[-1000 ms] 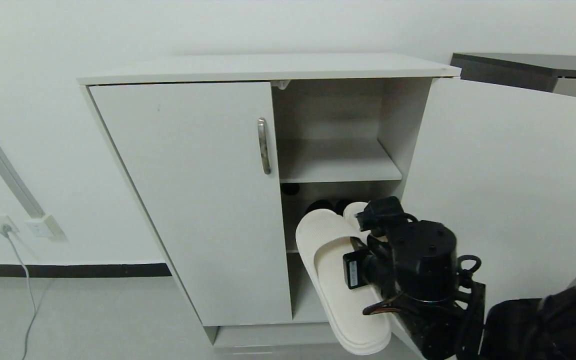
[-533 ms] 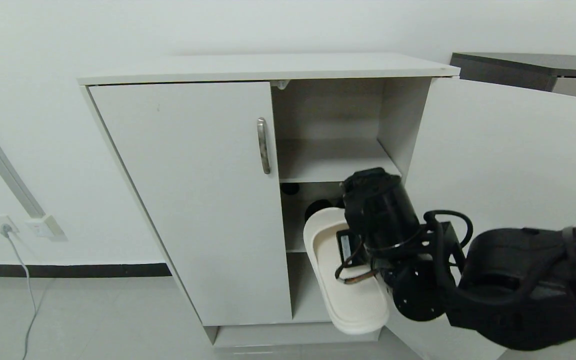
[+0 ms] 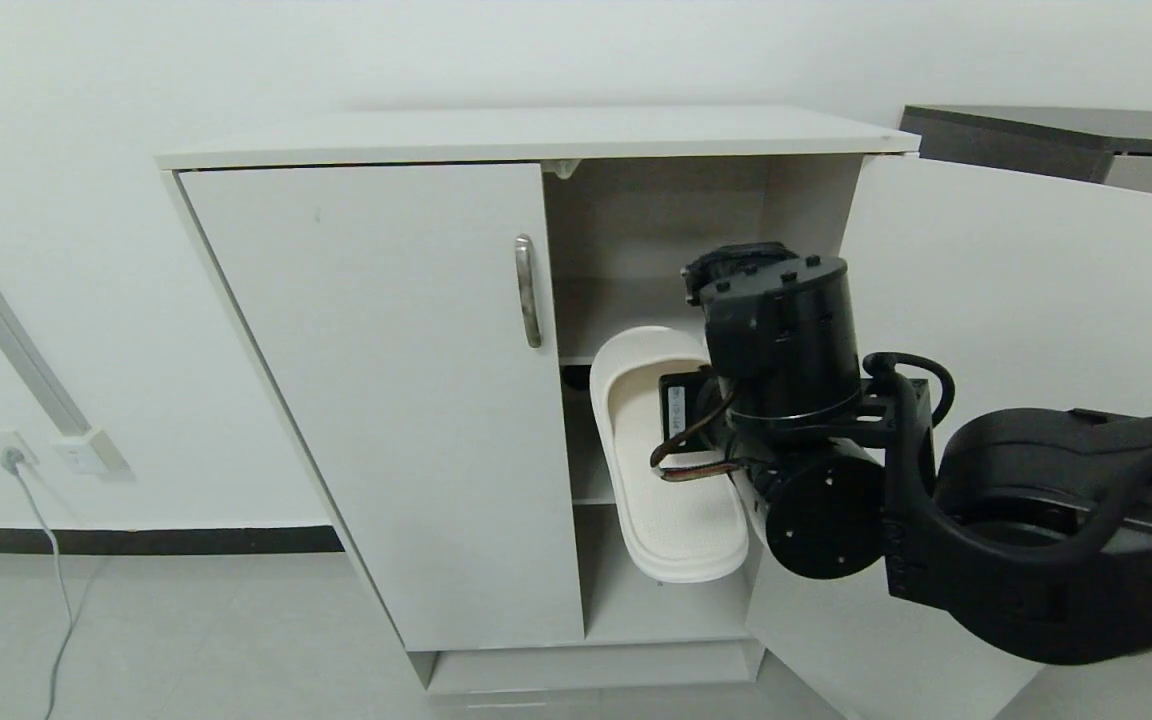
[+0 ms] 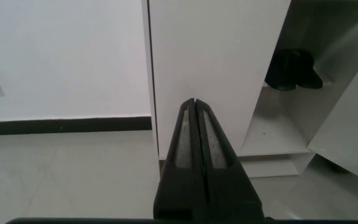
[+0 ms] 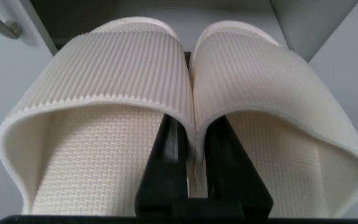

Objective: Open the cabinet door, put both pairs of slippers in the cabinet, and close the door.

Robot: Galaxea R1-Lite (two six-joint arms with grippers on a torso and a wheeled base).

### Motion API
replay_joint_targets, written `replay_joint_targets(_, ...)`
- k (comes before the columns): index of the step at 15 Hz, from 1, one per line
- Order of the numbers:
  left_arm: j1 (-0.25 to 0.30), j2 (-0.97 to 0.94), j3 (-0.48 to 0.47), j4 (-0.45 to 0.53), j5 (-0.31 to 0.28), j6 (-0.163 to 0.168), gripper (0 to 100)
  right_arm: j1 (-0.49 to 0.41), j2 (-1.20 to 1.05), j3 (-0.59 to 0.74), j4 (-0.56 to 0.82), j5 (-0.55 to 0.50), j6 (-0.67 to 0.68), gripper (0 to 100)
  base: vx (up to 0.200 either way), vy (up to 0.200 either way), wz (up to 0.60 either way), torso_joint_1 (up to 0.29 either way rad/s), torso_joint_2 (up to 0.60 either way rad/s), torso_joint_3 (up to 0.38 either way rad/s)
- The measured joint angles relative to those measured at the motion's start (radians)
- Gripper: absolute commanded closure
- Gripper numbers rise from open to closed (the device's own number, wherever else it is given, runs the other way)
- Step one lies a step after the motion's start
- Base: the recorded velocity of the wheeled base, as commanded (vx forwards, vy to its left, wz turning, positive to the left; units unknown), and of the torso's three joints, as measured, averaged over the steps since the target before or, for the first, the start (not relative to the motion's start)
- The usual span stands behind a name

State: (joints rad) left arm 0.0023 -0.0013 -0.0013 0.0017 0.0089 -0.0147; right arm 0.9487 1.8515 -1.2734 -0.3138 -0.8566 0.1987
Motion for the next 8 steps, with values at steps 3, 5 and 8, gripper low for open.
replay_joint_targets(3,0.001,0.0,0.001,0.0,0.001,0.0,100,-0.005,0.009,0.017,-0.001,0.007,0.006,100,0.0,0.0,0.0,0.0,0.0,0.0)
replay_joint_targets(5,0.0,0.0,0.001,0.0,0.0,0.0,100,-0.009,0.012,0.021,-0.001,0.007,0.007,100,0.0,0.0,0.0,0.0,0.0,0.0)
replay_joint_targets(8,0.0,0.0,0.001,0.0,0.0,0.0,100,-0.009,0.014,0.022,-0.001,0.009,0.007,100,0.067,0.0,0.0,0.004,0.0,0.002)
